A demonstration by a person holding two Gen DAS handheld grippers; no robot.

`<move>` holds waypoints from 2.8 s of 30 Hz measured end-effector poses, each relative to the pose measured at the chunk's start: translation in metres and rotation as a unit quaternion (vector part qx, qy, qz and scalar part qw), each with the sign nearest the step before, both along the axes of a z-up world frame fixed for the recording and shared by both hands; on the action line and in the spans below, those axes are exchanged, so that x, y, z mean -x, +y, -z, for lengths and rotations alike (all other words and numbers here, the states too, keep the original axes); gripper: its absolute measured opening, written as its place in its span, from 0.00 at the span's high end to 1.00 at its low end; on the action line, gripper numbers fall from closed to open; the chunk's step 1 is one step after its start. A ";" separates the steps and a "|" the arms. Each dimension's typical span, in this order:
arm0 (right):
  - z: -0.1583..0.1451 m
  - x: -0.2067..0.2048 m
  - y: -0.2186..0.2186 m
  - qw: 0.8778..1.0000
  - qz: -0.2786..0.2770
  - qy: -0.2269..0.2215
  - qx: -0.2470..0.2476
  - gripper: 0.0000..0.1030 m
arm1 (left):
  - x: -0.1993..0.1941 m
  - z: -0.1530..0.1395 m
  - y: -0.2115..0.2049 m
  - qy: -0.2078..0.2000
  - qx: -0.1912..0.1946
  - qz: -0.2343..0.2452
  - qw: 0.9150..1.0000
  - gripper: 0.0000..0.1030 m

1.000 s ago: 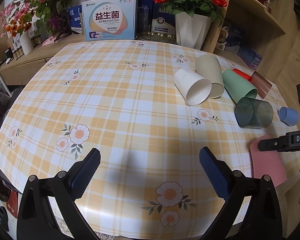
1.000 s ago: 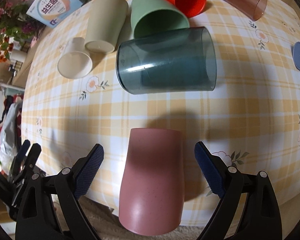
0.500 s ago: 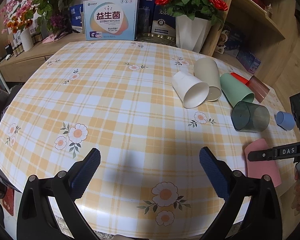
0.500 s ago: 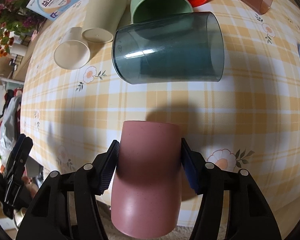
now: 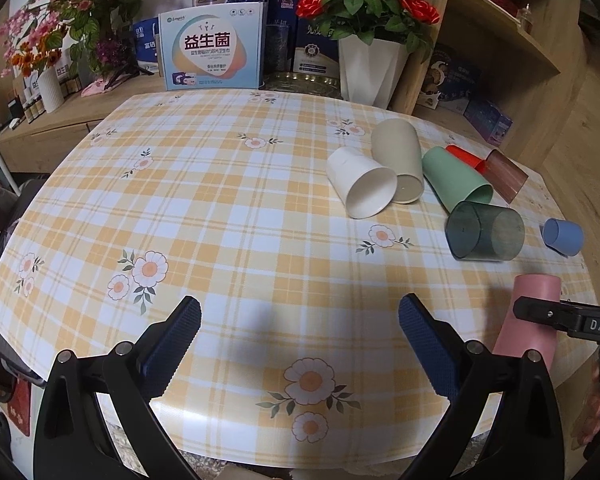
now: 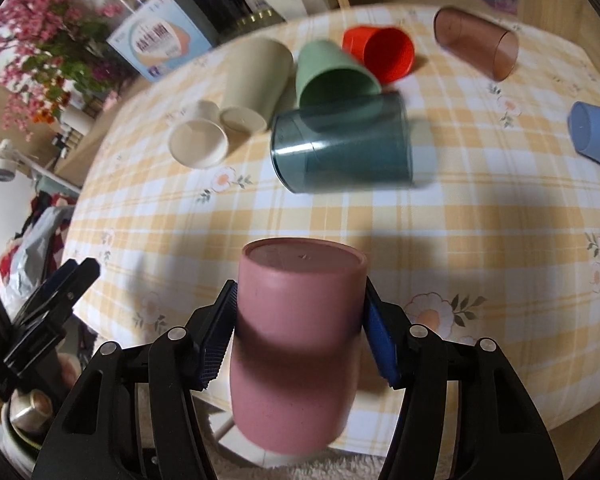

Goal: Flip cup upside down
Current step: 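Lift the pink cup with the right gripper and rotate it base-up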

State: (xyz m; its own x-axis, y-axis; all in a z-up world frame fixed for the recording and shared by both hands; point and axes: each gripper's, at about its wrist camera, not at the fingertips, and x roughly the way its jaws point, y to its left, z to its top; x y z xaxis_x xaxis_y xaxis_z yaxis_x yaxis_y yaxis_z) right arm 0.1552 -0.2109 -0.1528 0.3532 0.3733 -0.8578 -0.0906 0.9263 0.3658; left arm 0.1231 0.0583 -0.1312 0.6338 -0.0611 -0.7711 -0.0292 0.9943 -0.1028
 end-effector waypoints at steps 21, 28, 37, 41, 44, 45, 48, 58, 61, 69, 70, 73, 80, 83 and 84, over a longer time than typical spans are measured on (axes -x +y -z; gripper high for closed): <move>-0.033 0.016 -0.083 0.996 0.049 -0.066 0.021 0.76 | 0.008 -0.028 -0.039 -0.024 -0.004 0.015 1.000 0.06; -0.026 0.049 -0.071 0.995 0.036 -0.080 0.049 0.33 | 0.008 -0.024 -0.045 -0.016 0.008 0.018 1.000 0.06; 0.030 0.060 -0.039 0.996 0.002 -0.015 0.082 0.33 | 0.013 -0.022 -0.039 -0.012 0.019 0.008 1.000 0.06; 0.038 0.061 -0.037 0.997 -0.006 -0.018 0.076 0.34 | 0.015 -0.019 -0.036 -0.009 0.026 0.003 1.000 0.06; 0.028 0.064 -0.038 0.997 -0.012 -0.036 0.064 0.45 | 0.016 -0.016 -0.033 -0.004 0.028 -0.002 1.000 0.06; 0.025 0.064 -0.037 0.997 -0.014 -0.043 0.066 0.45 | 0.016 -0.014 -0.031 -0.002 0.030 -0.005 1.000 0.06; 0.019 0.065 -0.038 0.997 -0.014 -0.051 0.064 0.45 | 0.016 -0.011 -0.028 0.004 0.039 -0.011 0.999 0.06; -0.003 0.063 -0.062 0.998 0.002 -0.053 0.045 0.46 | 0.017 -0.013 -0.024 0.000 0.048 -0.017 0.999 0.06; -0.010 0.061 -0.073 0.998 0.013 -0.051 0.045 0.46 | 0.017 -0.014 -0.023 -0.002 0.051 -0.018 0.999 0.06; -0.020 0.047 -0.095 0.996 0.036 -0.047 0.061 0.46 | 0.017 -0.015 -0.021 -0.002 0.053 -0.020 0.998 0.06; -0.021 0.046 -0.095 0.996 0.036 -0.047 0.062 0.46 | 0.017 -0.015 -0.021 -0.002 0.054 -0.021 0.998 0.06; -0.023 0.039 -0.093 0.996 0.031 -0.047 0.071 0.46 | 0.016 -0.015 -0.019 -0.002 0.055 -0.024 0.998 0.06; -0.026 0.019 -0.088 0.995 0.017 -0.039 0.092 0.46 | 0.016 -0.014 -0.017 -0.003 0.055 -0.025 0.998 0.06; -0.026 0.011 -0.083 0.994 0.010 -0.038 0.102 0.46 | 0.015 -0.016 -0.015 -0.004 0.053 -0.029 0.998 0.06; -0.026 0.009 -0.079 0.993 0.007 -0.039 0.108 0.46 | 0.015 -0.016 -0.015 -0.006 0.051 -0.030 0.998 0.06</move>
State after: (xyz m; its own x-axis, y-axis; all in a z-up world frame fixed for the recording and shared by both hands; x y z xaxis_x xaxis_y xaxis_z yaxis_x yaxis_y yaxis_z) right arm 0.1466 -0.2903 -0.1270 0.4255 0.1781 -0.8872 -0.0974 0.9838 0.1508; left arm 0.1084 0.0432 -0.1147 0.6471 -0.1009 -0.7557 -0.0862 0.9752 -0.2040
